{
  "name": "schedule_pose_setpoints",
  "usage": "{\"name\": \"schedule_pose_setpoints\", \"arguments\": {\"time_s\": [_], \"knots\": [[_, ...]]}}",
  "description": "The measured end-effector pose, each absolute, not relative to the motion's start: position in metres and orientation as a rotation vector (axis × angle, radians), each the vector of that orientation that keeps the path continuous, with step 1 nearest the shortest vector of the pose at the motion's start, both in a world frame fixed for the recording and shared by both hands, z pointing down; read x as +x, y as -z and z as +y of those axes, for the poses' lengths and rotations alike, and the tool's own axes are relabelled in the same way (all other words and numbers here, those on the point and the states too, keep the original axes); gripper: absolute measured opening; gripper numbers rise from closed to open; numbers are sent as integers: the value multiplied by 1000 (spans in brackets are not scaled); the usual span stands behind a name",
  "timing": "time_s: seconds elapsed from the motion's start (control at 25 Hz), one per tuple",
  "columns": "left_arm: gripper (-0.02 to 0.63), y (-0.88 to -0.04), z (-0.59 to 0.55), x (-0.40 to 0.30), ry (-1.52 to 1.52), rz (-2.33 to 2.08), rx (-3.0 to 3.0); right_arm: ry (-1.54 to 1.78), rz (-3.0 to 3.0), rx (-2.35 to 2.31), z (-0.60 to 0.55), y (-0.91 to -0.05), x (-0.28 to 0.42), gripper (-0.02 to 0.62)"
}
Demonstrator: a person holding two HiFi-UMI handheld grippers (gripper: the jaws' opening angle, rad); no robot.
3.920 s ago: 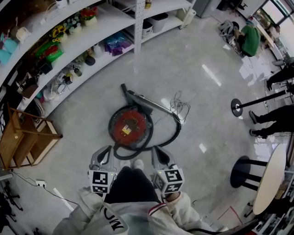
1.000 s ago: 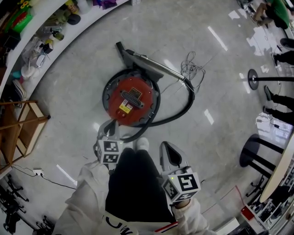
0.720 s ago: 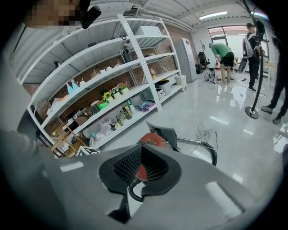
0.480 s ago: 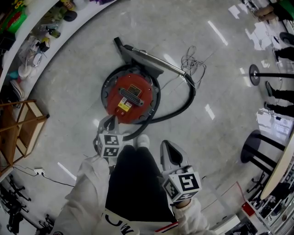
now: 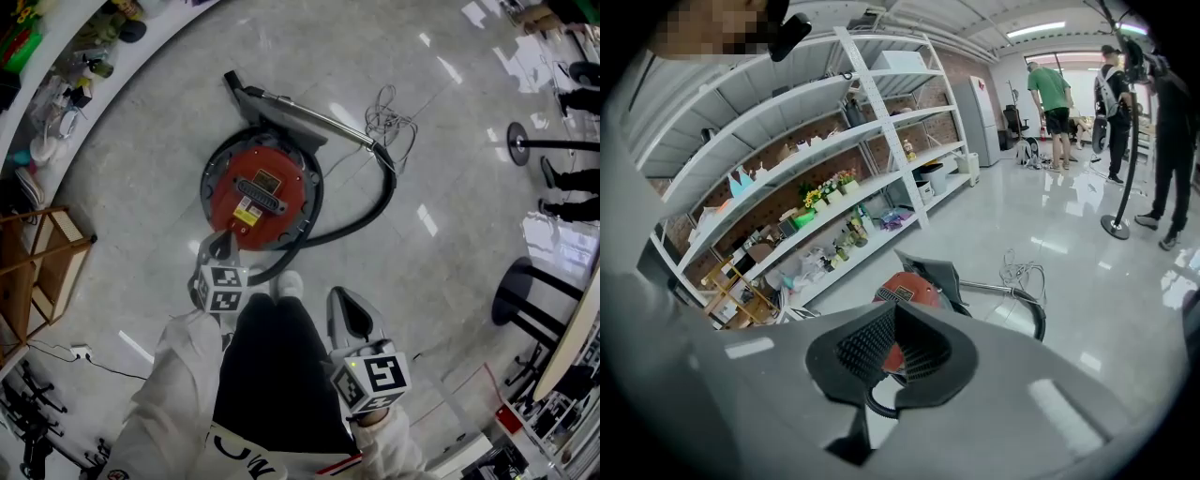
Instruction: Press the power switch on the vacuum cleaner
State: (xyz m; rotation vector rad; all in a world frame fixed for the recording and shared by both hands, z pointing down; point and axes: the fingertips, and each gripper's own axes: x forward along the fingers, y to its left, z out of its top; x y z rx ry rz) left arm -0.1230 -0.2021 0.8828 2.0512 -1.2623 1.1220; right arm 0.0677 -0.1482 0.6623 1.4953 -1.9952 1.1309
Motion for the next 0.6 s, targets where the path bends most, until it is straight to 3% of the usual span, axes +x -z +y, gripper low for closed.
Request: {"name": "schedule_pose_setpoints", "arguments": {"time_s": [0.6], "knots": [[0,-903,-204,-127,-1169,-1236,2016,-1164,-1965,1527,-144,-667,75,0]]}}
